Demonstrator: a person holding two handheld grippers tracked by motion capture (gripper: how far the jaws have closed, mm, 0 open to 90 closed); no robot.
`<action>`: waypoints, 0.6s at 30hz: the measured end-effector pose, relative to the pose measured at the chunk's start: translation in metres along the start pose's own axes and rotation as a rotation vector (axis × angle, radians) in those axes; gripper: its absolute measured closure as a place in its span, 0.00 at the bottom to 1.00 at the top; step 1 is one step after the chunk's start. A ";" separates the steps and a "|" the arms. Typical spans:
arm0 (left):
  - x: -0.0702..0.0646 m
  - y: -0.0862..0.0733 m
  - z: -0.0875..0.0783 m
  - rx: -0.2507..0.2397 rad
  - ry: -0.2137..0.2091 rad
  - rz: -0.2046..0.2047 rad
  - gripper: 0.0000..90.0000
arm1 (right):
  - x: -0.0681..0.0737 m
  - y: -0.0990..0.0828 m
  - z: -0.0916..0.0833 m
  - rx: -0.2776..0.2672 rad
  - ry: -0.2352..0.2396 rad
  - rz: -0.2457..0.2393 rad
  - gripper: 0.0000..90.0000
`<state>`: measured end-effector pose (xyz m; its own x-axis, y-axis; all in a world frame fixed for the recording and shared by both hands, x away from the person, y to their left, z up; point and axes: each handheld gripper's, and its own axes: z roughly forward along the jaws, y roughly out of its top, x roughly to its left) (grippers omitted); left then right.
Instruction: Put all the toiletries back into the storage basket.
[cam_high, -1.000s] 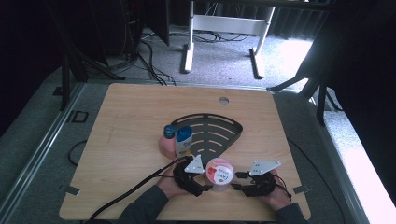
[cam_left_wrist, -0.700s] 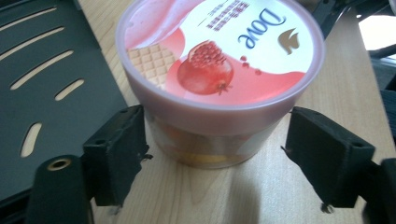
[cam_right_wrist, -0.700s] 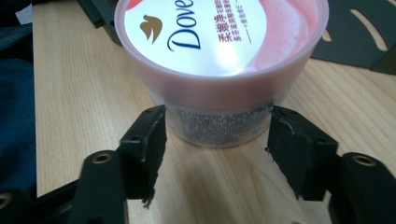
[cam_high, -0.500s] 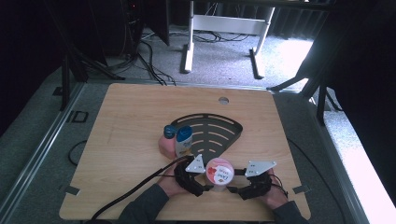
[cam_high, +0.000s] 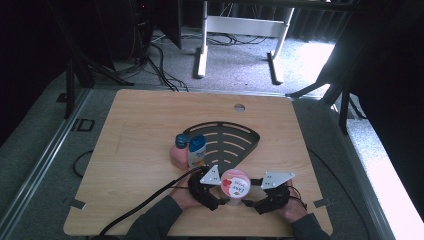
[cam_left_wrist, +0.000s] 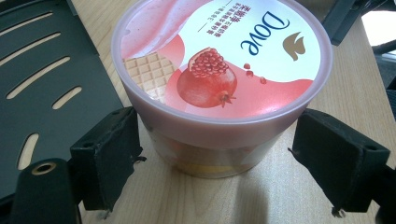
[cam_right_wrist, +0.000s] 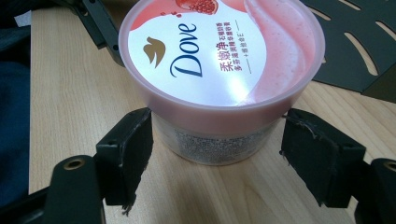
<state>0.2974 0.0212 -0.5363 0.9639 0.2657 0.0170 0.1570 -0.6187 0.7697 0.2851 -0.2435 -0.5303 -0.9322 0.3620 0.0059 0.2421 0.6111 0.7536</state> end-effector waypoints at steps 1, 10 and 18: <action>0.000 0.000 0.000 0.001 0.001 -0.001 0.17 | 0.000 0.000 0.000 0.000 -0.003 -0.005 0.28; -0.006 0.002 0.000 0.014 0.048 0.033 0.16 | 0.003 0.002 0.000 0.002 -0.019 -0.013 0.27; -0.006 0.004 -0.001 -0.011 0.042 0.016 0.16 | 0.002 0.001 -0.001 0.001 -0.012 0.002 0.27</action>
<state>0.2918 0.0172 -0.5327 0.9563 0.2870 0.0563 0.1389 -0.6152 0.7761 0.2831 -0.2431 -0.5291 -0.9283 0.3718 -0.0001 0.2446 0.6109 0.7529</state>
